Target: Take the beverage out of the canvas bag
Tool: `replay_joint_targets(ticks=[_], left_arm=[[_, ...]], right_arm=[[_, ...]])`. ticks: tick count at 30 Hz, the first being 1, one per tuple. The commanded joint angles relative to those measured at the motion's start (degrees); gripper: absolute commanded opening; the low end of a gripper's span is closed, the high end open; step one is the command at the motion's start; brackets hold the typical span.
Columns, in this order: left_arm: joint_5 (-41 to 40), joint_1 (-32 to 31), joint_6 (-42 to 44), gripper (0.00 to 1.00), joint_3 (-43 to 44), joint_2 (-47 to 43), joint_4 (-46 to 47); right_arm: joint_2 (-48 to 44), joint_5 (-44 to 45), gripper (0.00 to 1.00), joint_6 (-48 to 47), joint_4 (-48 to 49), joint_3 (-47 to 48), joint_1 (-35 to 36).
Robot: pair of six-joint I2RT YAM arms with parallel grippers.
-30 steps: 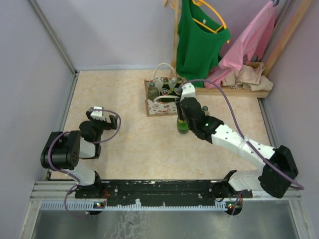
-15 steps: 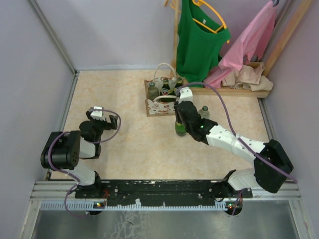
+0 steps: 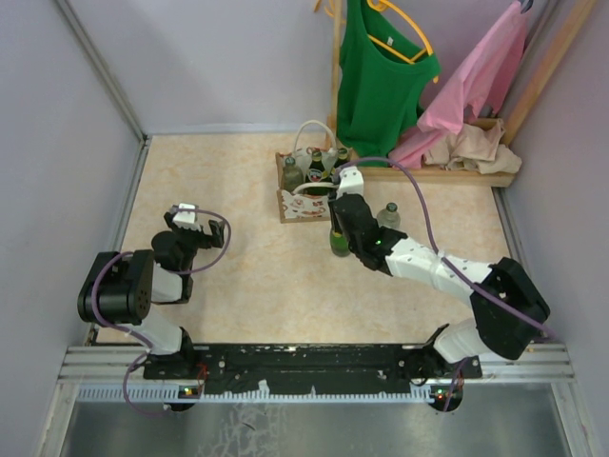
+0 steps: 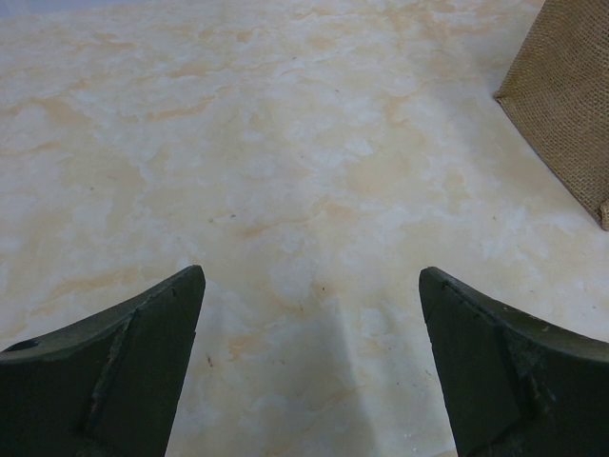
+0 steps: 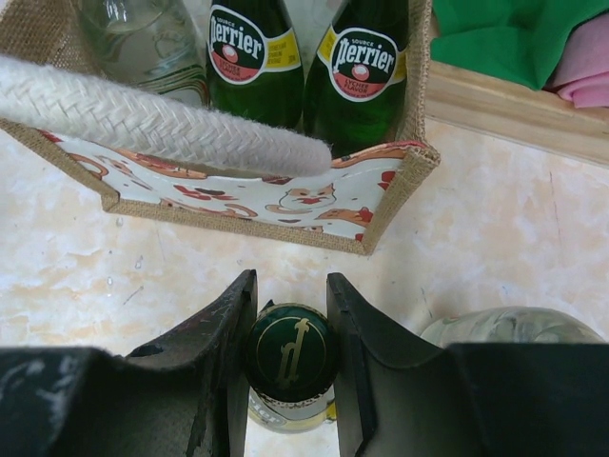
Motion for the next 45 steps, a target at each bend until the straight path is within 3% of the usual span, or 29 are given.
replay_joint_targets(ticks=[1, 7, 16, 33, 40, 45], left_arm=[[-0.15, -0.32, 0.44, 1.00, 0.85, 0.03, 0.44], [-0.14, -0.32, 0.41, 1.00, 0.84, 0.03, 0.45], [-0.16, -0.37, 0.45, 1.00, 0.83, 0.03, 0.44], [-0.14, -0.31, 0.43, 1.00, 0.83, 0.03, 0.42], [-0.14, -0.32, 0.44, 1.00, 0.83, 0.03, 0.44], [-0.16, -0.31, 0.47, 1.00, 0.84, 0.03, 0.44]], right_arm=[[-1.72, 3.17, 0.00, -0.24, 10.23, -0.45, 0.23], [-3.14, 3.55, 0.05, -0.10, 9.75, -2.13, 0.22], [-5.07, 3.63, 0.53, -0.73, 8.14, -1.80, 0.22], [-11.86, 3.17, 0.62, -8.44, 9.85, 4.33, 0.23], [-6.63, 4.71, 0.62, -12.85, 10.90, 14.63, -0.55], [-0.55, 2.21, 0.60, -10.26, 7.29, 22.95, -5.08]])
